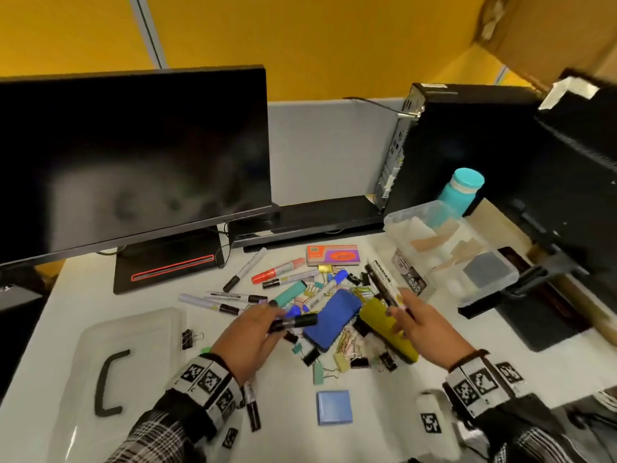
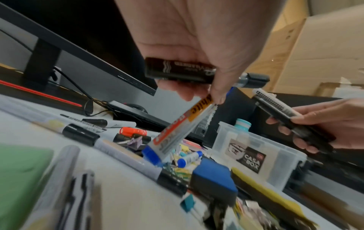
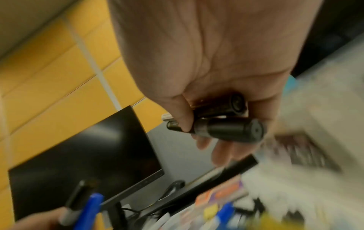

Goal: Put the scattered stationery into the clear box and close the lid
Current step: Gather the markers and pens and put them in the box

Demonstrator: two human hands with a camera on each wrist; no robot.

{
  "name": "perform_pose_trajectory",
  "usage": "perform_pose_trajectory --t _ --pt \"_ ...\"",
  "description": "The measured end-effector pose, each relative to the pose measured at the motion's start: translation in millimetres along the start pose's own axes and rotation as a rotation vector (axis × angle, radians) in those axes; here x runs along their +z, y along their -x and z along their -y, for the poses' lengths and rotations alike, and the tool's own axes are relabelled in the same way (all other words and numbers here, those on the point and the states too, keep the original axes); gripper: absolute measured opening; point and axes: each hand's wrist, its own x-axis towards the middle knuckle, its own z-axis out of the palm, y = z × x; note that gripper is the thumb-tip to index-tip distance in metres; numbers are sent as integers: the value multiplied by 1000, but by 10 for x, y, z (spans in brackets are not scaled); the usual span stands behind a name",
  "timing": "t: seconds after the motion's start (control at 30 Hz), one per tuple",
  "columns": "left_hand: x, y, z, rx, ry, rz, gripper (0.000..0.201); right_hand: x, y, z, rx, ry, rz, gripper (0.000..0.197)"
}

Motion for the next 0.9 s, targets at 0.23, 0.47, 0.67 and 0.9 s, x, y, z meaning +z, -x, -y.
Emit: perform_pose_trajectory --t 0.23,0.47,0.67,0.9 --pt "75 -275 -159 -174 163 -117 13 -1249 -625 -182 17 804 -331 34" --pt "300 -353 -349 -267 229 -152 11 -1663 -905 -386 314 1148 -36 21" --pt "361 -431 -428 -317 292 -158 10 -1649 -746 -330 191 1221 -103 34" --pt "309 -493 -585 -433 589 -113 15 -1441 -1040 -551 256 1164 349 47"
